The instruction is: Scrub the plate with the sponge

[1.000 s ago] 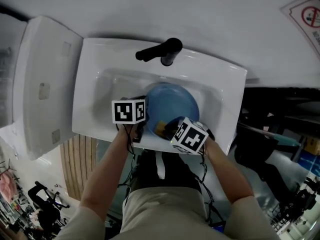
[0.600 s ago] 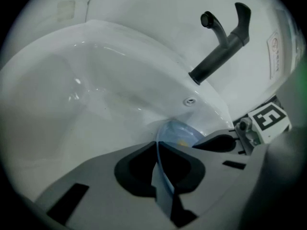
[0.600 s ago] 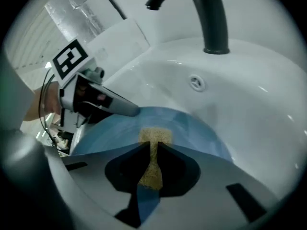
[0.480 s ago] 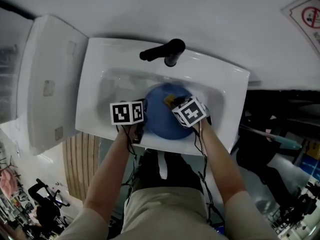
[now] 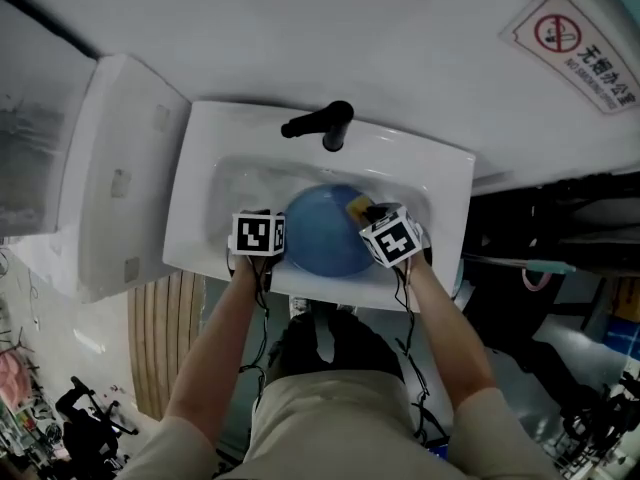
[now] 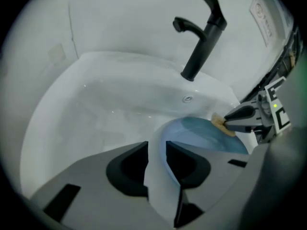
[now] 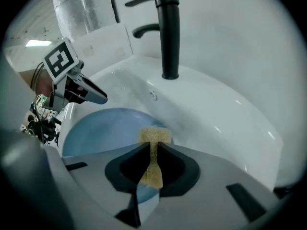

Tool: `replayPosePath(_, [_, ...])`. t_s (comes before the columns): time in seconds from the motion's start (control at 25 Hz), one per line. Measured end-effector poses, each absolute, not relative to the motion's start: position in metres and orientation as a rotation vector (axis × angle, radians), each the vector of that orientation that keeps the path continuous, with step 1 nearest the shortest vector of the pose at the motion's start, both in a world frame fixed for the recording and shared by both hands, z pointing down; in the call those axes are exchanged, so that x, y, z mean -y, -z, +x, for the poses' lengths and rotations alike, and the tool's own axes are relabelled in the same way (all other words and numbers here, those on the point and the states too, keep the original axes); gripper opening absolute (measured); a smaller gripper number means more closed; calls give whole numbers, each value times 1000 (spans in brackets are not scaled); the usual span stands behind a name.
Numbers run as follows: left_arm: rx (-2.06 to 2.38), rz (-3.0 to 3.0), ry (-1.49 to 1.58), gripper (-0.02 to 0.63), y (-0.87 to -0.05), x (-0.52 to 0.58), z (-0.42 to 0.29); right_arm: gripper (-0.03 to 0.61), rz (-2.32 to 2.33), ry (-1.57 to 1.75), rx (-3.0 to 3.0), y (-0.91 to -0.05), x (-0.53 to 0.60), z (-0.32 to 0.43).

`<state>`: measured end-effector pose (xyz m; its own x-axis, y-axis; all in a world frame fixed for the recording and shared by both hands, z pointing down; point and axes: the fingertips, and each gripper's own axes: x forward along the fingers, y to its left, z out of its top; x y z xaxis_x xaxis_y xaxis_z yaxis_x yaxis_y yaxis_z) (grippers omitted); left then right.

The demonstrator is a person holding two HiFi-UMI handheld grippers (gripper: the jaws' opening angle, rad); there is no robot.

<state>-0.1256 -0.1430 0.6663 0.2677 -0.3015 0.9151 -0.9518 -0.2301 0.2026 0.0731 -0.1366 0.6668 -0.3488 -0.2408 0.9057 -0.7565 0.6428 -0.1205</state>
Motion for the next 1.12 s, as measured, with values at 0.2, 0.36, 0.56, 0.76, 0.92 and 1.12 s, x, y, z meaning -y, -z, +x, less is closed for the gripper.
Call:
replayPosePath(0.2, [1250,1903,-909,74,-589,151,-135,58,926,-608,2042,-588,134,76])
replayPosePath(0.36, [1307,2059,-833,9,-519,153,-136,58,1037,-590,2172,-514,129,73])
replayPosePath(0.56, [1342,2194,-694,8,-440,143,-129,58,1105,-511,2345,-422,109,58])
replayPosePath(0.76, [1421,2327,-545,8,-362,128,-124,57,1196,-307,2461,-338,87,47])
replayPosePath(0.92, [1509,2413,-453,8,-307,115,-129,57,1250,-208,2547,-288,66,42])
replayPosePath(1.12, [1546,2516,-391,8,-259,94,-128,55,1324,-106,2642,-233,43,47])
